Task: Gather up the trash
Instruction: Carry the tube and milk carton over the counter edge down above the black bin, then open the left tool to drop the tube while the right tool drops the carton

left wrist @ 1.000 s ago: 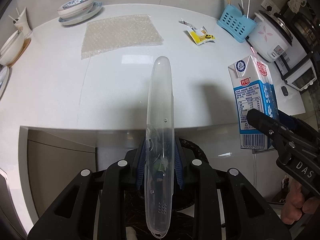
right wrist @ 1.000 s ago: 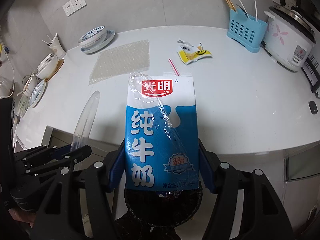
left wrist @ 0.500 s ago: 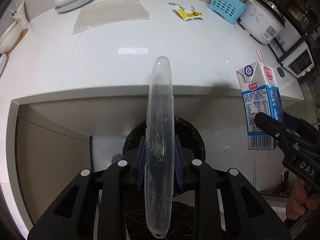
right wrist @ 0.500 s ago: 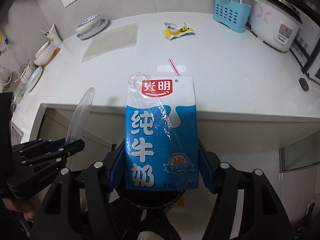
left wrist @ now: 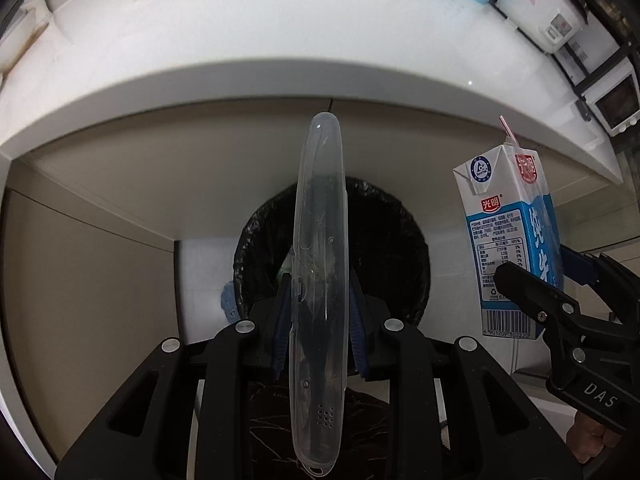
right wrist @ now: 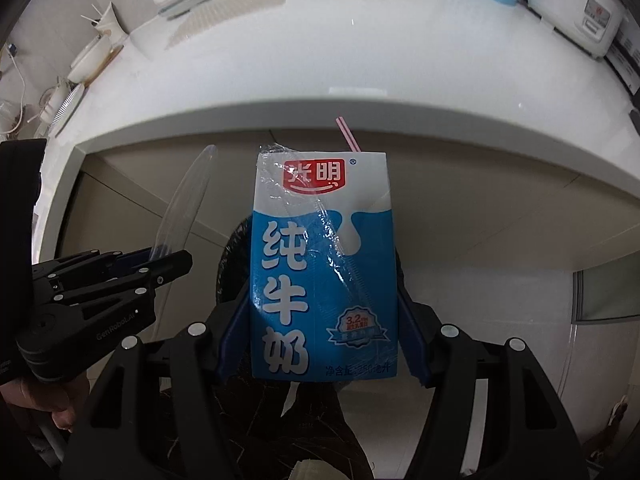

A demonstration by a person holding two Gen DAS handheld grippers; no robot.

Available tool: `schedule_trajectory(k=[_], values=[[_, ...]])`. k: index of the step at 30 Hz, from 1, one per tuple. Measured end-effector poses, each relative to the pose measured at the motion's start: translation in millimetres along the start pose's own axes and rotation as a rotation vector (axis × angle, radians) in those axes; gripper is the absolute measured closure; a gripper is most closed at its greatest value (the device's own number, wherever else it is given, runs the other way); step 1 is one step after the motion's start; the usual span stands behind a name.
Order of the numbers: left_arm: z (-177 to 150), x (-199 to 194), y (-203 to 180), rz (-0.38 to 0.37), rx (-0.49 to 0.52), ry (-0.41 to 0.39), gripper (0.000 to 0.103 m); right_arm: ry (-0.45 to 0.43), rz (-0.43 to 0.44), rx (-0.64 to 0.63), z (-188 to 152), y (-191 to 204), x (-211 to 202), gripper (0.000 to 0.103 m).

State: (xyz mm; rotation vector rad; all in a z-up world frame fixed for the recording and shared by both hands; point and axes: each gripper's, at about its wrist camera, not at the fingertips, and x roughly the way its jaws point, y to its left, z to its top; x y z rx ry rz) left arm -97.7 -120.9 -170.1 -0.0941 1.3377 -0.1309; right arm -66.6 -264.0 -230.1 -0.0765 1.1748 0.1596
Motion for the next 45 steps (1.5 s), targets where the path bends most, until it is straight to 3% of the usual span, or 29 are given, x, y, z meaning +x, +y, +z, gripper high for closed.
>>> schedule_trajectory(k=[8,15,23,35,39,45], values=[[-1.0,43.8,6.1,-0.023,0.007,0.042,0.078,0.047,-0.011,0.031,-4.9,-8.3,44.8,0.042],[2.2,77.5,-1.1,0.01,0.06,0.071,0.078,0.06,-0.04,0.054,-2.3,-15.5,71.9,0.042],[-4.2,95.9,-5.0,0.027,0.091,0.066,0.078,0.09,-0.062,0.077,-4.2,-23.4,79.0,0.042],[3.5,109.0,-18.2,-0.004,0.078,0.06,0.076,0.104,-0.078,0.091,2.5,-28.5,75.6,0.042],[4.3,109.1,-24.3,0.032,0.098,0.038,0.063,0.106,-0.073,0.077,10.8,-25.1,75.2,0.042],[8.4,96.6,-16.9,0.045,0.072,0.006,0.035,0.089,-0.057,0.064,10.3,-21.2,72.4,0.042]])
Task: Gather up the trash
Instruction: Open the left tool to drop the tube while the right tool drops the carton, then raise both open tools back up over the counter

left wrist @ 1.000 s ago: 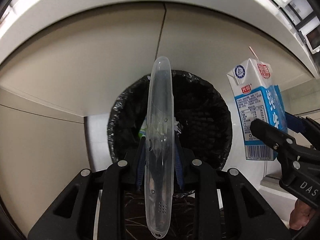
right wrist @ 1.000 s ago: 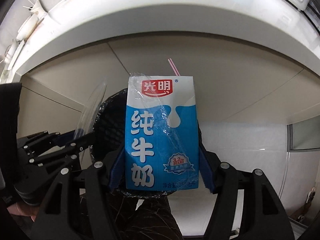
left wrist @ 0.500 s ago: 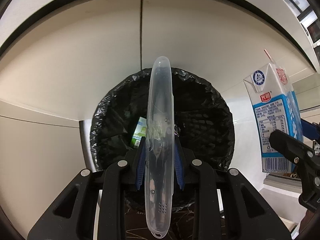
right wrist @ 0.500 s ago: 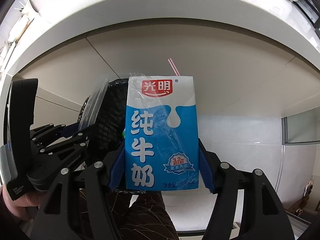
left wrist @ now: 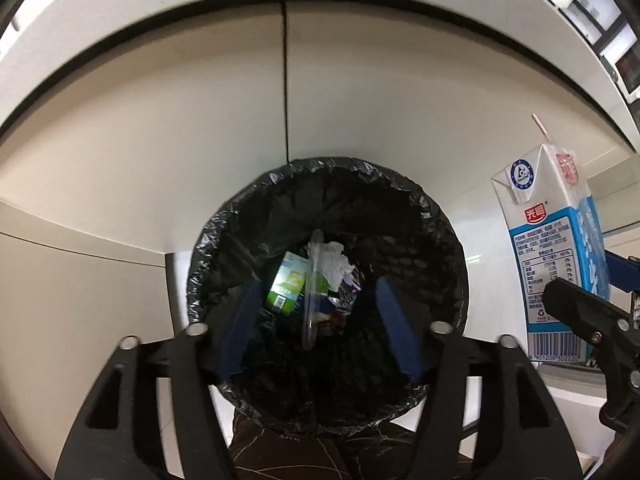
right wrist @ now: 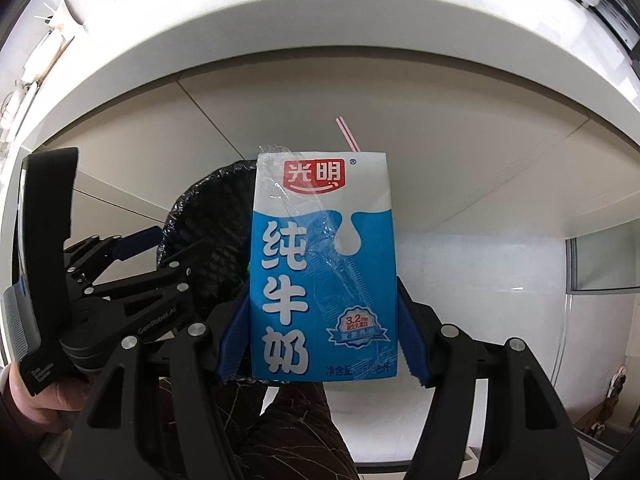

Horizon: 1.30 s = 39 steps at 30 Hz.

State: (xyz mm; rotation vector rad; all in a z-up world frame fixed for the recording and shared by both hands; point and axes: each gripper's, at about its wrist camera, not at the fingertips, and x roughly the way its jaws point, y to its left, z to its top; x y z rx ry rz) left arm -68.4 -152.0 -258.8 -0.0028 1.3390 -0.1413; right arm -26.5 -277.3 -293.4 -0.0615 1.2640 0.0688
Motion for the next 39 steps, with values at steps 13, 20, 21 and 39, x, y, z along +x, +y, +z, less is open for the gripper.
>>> schedule_trajectory(k=[13,20,21,39], values=[[8.6,-40.4,41.7,-0.015,-0.11,-0.066,0.006,-0.009,0.05,-0.031,7.8,19.2,18.3,0.042],[4.8,-48.9,57.7,0.005,-0.146,-0.072,0.006,0.008,0.066,-0.077,14.0,38.7,32.8,0.042],[4.9,-49.0,59.8,0.01,-0.145,-0.064,0.006,0.011,0.066,-0.086,14.3,41.3,34.6,0.042],[9.8,-63.9,88.9,0.035,-0.189,-0.078,0.006,-0.001,0.043,-0.142,24.6,41.2,19.3,0.024]])
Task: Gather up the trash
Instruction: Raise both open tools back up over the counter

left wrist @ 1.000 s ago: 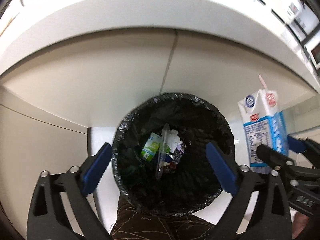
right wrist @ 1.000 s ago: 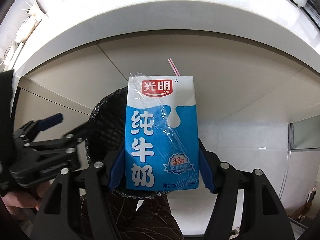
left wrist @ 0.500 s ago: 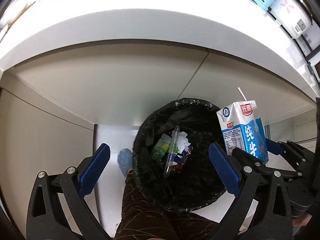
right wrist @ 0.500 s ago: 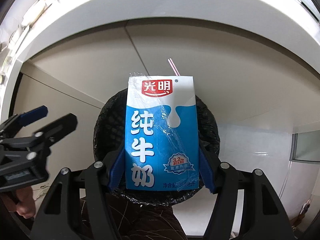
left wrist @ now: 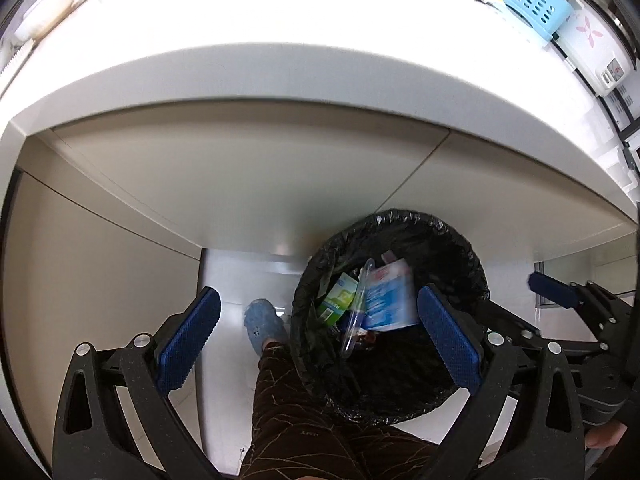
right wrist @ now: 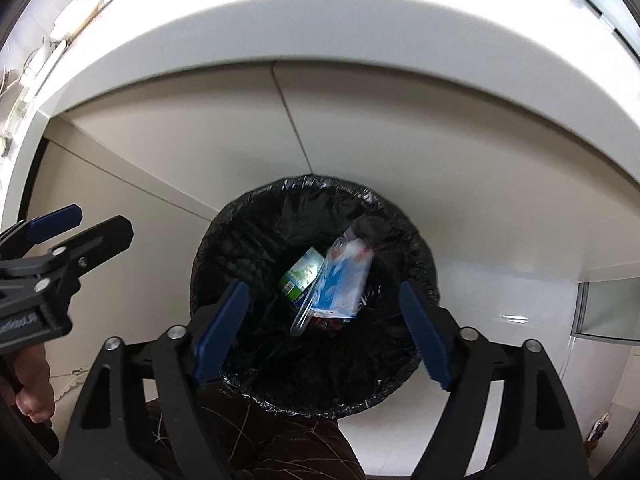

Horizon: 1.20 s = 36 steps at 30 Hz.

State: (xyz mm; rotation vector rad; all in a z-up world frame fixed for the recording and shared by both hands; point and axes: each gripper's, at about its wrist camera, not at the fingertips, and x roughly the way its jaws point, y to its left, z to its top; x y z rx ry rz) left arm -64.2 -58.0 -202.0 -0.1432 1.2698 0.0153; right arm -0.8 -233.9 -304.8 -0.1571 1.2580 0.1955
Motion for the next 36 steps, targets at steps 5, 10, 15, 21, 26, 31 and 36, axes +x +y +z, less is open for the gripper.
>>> schedule_trajectory(k=[5,10,15,21,26,31,36], values=[[11.7,-17.7,-3.6,-0.012,-0.007,-0.038,0.006,-0.079,-0.017,0.023,5.1,-7.9,-31.4,0.017],[25.6,-42.5,-8.3,-0.019,-0.015,-0.089,0.006,-0.168,-0.023,0.033,21.3,-11.3,-74.2,0.01],[39.5,-62.5,-10.3,-0.018,-0.016,-0.131,0.006,-0.237,-0.031,0.05,37.7,-16.3,-105.4,0.009],[66.3,-84.9,-9.2,-0.014,-0.013,-0.155,0.006,-0.272,-0.039,0.07,65.3,-22.2,-128.8,0.008],[101.6,-89.1,1.2,-0.019,-0.02,-0.157,0.006,-0.295,-0.058,0.079,91.5,-22.5,-135.9,0.008],[143.6,-86.0,15.2,-0.023,-0.005,-0.162,0.006,-0.302,-0.099,0.09,122.8,-20.0,-131.4,0.008],[189.0,-83.5,28.5,-0.02,0.009,-0.166,0.006,-0.303,-0.114,0.121,159.5,-21.0,-128.9,0.008]])
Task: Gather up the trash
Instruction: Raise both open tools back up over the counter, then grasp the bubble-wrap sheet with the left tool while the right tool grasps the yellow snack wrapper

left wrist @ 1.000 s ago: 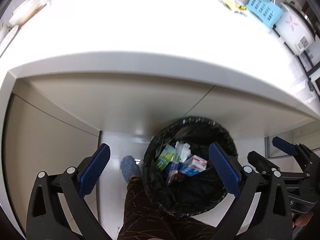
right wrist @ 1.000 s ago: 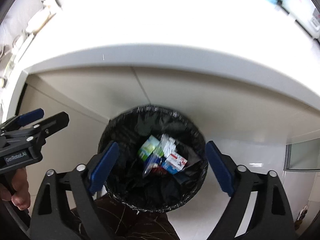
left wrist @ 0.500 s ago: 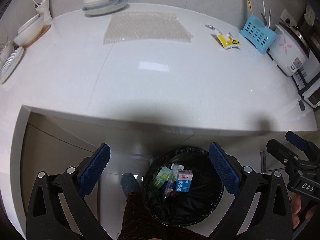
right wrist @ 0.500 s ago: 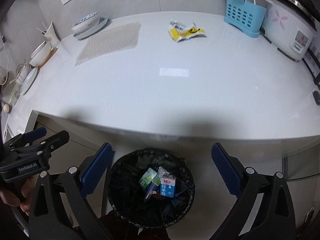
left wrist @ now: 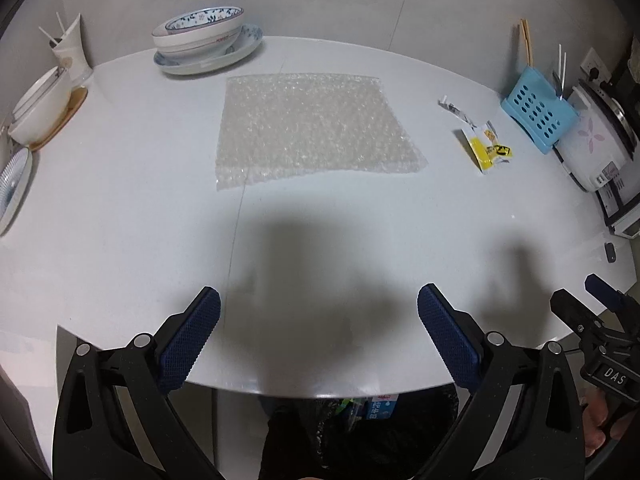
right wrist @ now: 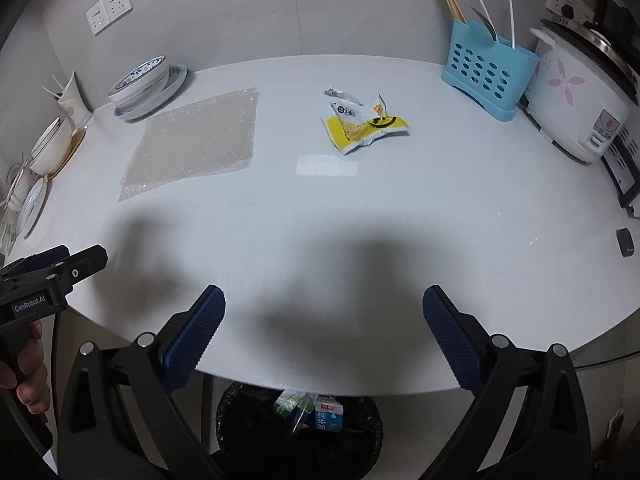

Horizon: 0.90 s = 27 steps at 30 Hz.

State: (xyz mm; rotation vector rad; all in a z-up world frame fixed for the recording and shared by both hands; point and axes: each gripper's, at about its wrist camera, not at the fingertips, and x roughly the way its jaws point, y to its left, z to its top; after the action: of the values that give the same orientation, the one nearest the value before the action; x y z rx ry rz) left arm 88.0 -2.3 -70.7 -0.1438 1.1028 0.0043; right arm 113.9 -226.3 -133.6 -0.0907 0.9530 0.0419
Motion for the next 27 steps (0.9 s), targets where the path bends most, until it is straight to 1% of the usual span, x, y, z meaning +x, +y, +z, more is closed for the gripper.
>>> schedule_trajectory(k=[4,6,9,18,25,27], values=[[32.5,10.7,13.1,0.006,0.003,0.003,0.006,0.007,-0.018,0.025,30.7,3.3,12.8,0.008],[48.0,18.7,20.6,0.017,-0.003,0.021,0.006,0.013,-0.023,0.037,44.7,5.6,19.6,0.008],[70.5,27.2,30.5,0.008,0.003,0.026,0.006,0.019,-0.035,0.044,66.4,10.7,29.9,0.008],[126.1,68.7,59.5,0.01,-0.033,0.073,0.006,0.058,-0.082,0.086,108.4,8.3,71.5,0.008],[155.8,109.8,54.2,0.038,0.001,0.137,0.006,0.122,-0.12,0.167,144.0,-13.8,115.2,0.008],[162.0,120.9,52.2,0.035,0.002,0.158,0.006,0.14,-0.122,0.197,154.2,-20.7,126.5,0.008]])
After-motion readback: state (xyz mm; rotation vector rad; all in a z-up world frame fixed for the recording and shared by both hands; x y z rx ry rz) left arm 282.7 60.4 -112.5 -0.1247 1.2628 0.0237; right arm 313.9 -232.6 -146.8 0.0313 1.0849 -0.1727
